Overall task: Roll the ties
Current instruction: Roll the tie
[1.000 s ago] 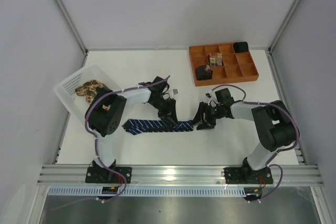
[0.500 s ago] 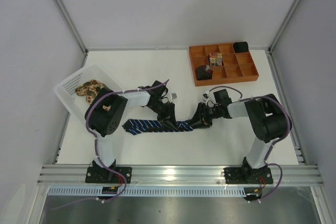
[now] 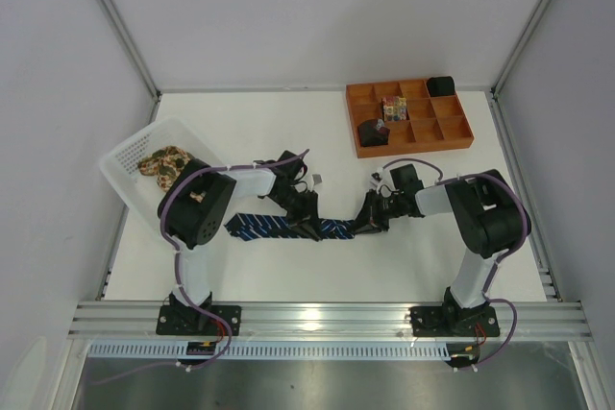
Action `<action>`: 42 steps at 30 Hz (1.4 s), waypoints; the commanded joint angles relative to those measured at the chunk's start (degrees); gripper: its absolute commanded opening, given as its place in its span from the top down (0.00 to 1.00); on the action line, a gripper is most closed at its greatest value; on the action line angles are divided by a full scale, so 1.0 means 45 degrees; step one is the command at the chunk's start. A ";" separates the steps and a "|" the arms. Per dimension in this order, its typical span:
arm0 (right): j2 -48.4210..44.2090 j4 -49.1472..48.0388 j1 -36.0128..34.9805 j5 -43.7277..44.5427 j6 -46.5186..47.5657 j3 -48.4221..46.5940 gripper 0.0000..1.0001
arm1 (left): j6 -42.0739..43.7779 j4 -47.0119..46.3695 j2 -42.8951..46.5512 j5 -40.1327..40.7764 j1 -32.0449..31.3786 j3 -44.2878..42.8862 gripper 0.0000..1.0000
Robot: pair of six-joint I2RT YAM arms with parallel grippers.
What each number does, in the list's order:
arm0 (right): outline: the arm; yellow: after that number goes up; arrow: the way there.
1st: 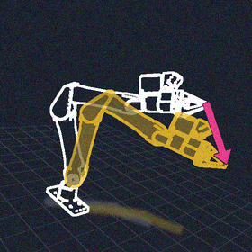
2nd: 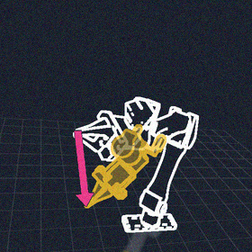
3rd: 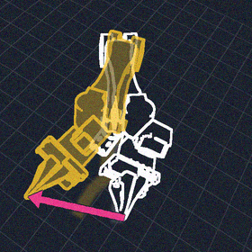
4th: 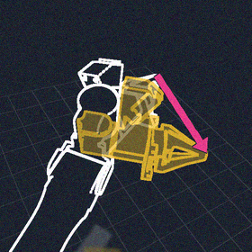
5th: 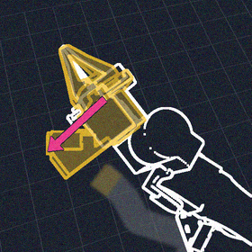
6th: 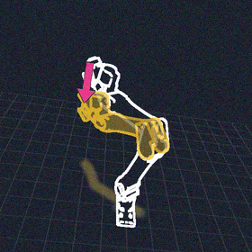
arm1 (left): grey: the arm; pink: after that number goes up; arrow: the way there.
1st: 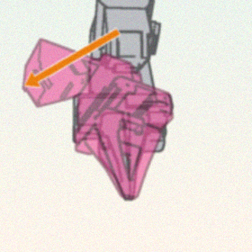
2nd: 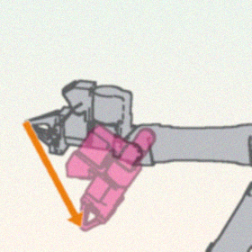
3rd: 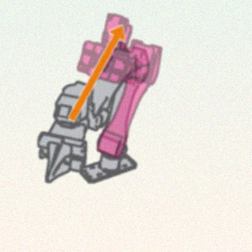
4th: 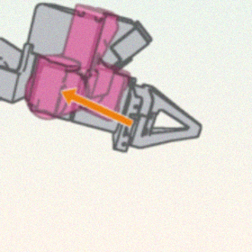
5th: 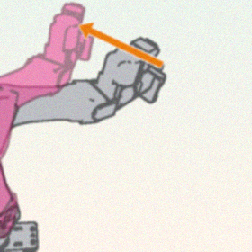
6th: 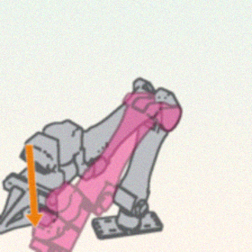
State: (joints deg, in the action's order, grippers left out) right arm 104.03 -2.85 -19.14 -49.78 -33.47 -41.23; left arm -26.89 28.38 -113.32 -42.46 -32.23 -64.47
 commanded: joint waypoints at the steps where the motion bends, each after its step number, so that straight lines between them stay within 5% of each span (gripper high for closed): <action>1: -0.0149 0.0554 0.0053 0.0652 0.0602 -0.0329 0.97 | 0.0274 -0.0058 0.0200 0.0080 -0.0045 -0.0263 0.77; 9: -0.0772 0.1646 -0.0180 0.1761 0.1207 -0.0601 1.00 | 0.0059 0.0568 0.1177 -0.0389 -0.0026 -0.1258 0.76; 17: -0.0910 0.2274 -0.0435 0.2273 0.1891 -0.0876 1.00 | -0.0390 0.0119 -0.0071 -0.0428 -0.0045 -0.2372 0.75; 28: -0.1456 0.3291 -0.0767 0.2898 0.2498 -0.1481 1.00 | -0.0312 -0.0330 -0.0658 -0.0331 -0.0123 -0.1671 0.75; 30: -0.1477 0.3484 -0.0767 0.3074 0.2361 -0.1676 0.91 | -0.0351 -0.0389 -0.0619 -0.0292 -0.0123 -0.1553 0.75; 32: -0.1477 0.3311 -0.0709 0.3016 0.2070 -0.1716 0.69 | -0.0410 -0.0506 -0.0580 -0.0194 -0.0104 -0.1456 0.75; 35: -0.1458 0.3095 -0.0572 0.2840 0.1814 -0.1774 0.55 | -0.0430 -0.0584 -0.0561 -0.0233 -0.0104 -0.1416 0.75; 42: -0.0912 0.2588 -0.0123 0.2274 0.1424 -0.1931 0.48 | -0.0352 -0.0487 -0.0600 -0.0272 -0.0104 -0.1611 0.75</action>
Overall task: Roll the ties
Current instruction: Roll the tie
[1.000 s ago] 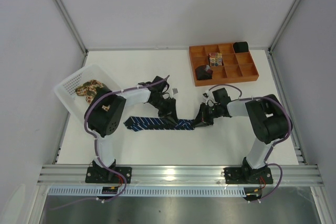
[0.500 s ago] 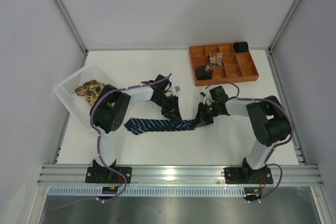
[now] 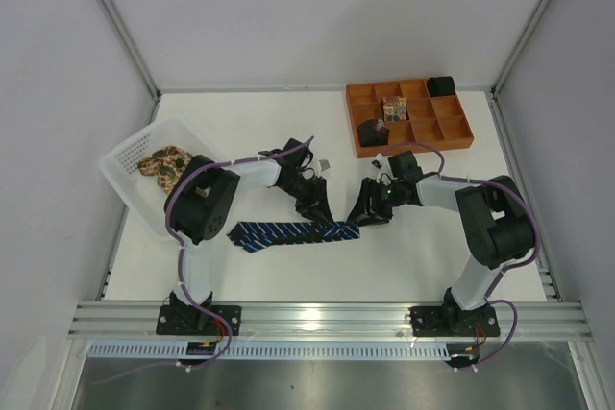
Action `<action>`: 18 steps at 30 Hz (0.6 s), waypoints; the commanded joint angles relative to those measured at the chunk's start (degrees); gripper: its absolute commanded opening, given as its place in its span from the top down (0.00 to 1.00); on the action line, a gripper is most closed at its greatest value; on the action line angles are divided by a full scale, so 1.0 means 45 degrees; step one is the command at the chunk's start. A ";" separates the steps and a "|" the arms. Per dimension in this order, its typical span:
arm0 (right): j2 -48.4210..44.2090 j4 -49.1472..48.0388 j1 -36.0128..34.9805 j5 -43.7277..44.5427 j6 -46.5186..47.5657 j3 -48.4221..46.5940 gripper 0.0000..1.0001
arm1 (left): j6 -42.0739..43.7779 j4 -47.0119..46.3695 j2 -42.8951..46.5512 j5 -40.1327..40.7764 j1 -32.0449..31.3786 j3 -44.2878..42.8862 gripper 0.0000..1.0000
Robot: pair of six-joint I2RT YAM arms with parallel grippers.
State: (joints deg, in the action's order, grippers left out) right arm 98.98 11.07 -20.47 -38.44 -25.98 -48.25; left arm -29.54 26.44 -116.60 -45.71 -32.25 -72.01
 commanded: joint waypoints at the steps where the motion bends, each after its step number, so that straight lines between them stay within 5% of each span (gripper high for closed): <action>1: 0.0270 -0.0546 0.0193 -0.0287 -0.0320 -0.0352 0.48 | 0.0256 -0.0035 0.0129 0.0452 -0.0099 0.0026 0.75; 7: 0.0991 -0.1015 0.0174 -0.0657 -0.0516 -0.0430 0.52 | 0.0392 0.0043 0.0032 0.0432 -0.0099 0.0006 0.75; 18: 0.1130 -0.0742 0.0096 -0.0307 -0.0439 -0.0703 1.00 | 0.0529 0.0004 -0.0047 0.0335 -0.0119 0.0123 0.75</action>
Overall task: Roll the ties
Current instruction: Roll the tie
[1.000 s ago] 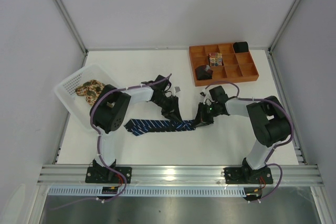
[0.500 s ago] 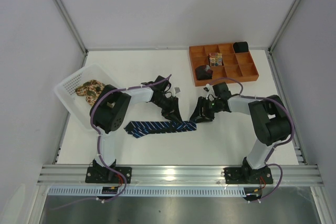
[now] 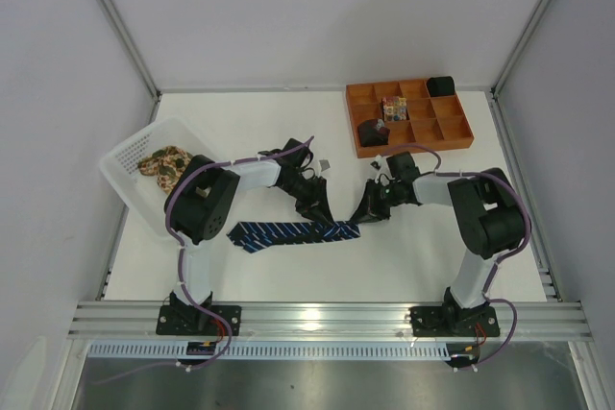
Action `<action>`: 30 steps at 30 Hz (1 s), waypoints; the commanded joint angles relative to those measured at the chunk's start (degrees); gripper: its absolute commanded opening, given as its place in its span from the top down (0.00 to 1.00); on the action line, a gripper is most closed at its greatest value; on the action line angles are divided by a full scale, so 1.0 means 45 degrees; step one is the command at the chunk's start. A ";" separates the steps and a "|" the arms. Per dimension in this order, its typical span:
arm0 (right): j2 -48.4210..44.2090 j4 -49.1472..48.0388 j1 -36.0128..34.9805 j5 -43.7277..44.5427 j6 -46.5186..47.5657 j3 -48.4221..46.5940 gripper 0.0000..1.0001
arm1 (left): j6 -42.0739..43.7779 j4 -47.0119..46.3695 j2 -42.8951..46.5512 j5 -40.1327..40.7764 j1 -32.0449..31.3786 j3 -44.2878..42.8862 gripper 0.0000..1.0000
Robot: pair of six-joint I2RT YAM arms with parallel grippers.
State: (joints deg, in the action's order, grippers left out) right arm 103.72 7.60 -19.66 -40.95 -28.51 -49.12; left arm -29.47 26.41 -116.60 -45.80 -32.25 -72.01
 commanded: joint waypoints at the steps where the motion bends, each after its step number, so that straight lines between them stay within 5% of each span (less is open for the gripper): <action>1: 0.0018 0.0166 -0.0162 0.0794 0.0202 -0.0567 1.00 | 0.0515 0.0009 -0.0028 0.0334 -0.0119 0.0103 0.76; 8: -0.0530 0.2196 -0.0788 0.3221 0.1121 -0.1408 0.96 | 0.0515 0.0126 0.0168 0.0412 -0.0119 -0.0014 0.76; 11: -0.1036 0.2179 -0.0748 0.3045 0.1082 -0.1117 0.51 | 0.0476 0.0204 0.0421 0.0451 -0.0099 -0.0092 0.75; 14: -0.1681 0.2180 -0.0670 0.2870 0.1024 -0.0746 0.42 | 0.0573 0.0477 0.0636 0.0529 -0.0079 -0.0248 0.75; 30: -0.1919 -0.0789 -0.0436 0.0565 0.0009 0.2010 0.50 | 0.0729 0.0615 0.0969 0.0686 -0.0079 0.0337 0.75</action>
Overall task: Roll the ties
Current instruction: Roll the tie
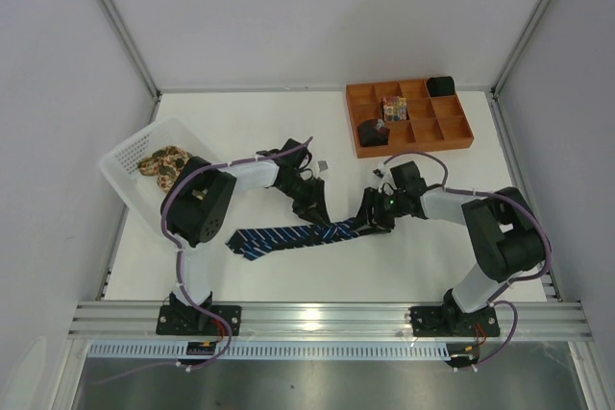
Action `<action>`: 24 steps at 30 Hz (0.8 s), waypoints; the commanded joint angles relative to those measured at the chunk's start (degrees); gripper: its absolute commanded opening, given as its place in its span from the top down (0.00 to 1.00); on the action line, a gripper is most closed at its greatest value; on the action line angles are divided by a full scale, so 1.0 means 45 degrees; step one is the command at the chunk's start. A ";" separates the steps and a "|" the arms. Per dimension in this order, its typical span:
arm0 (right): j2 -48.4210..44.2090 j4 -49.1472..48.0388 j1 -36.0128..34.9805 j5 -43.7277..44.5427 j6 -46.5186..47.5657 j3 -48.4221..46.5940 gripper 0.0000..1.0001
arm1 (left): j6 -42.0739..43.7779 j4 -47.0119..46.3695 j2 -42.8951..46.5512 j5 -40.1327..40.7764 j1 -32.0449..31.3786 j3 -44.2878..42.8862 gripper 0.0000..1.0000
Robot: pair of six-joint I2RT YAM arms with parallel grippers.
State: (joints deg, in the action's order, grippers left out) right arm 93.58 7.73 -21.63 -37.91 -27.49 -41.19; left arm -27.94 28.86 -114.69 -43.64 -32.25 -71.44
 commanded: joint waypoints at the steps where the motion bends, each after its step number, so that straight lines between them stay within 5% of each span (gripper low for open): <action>1: 0.0453 -0.1109 0.0001 -0.0227 -0.0317 0.0266 0.52 | 0.0409 0.0051 0.0508 0.0224 -0.0079 0.0289 0.75; 7: 0.0592 -0.1580 0.0021 -0.0540 -0.0766 0.0189 0.68 | 0.0429 -0.0124 0.0507 0.0381 -0.0099 0.0640 0.75; 13: -0.0402 -0.0549 0.0002 0.0239 -0.0787 -0.0085 1.00 | 0.0253 -0.0320 0.0293 0.0361 -0.0177 0.0467 0.75; 24: -0.1693 0.3670 0.0099 0.2720 0.0716 -0.1178 1.00 | 0.0174 0.0128 -0.0216 0.0302 -0.0451 -0.0999 0.72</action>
State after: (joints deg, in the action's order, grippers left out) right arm 88.27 16.45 -21.47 -30.74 -27.83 -43.77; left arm -28.01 28.25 -116.07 -43.46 -34.02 -73.30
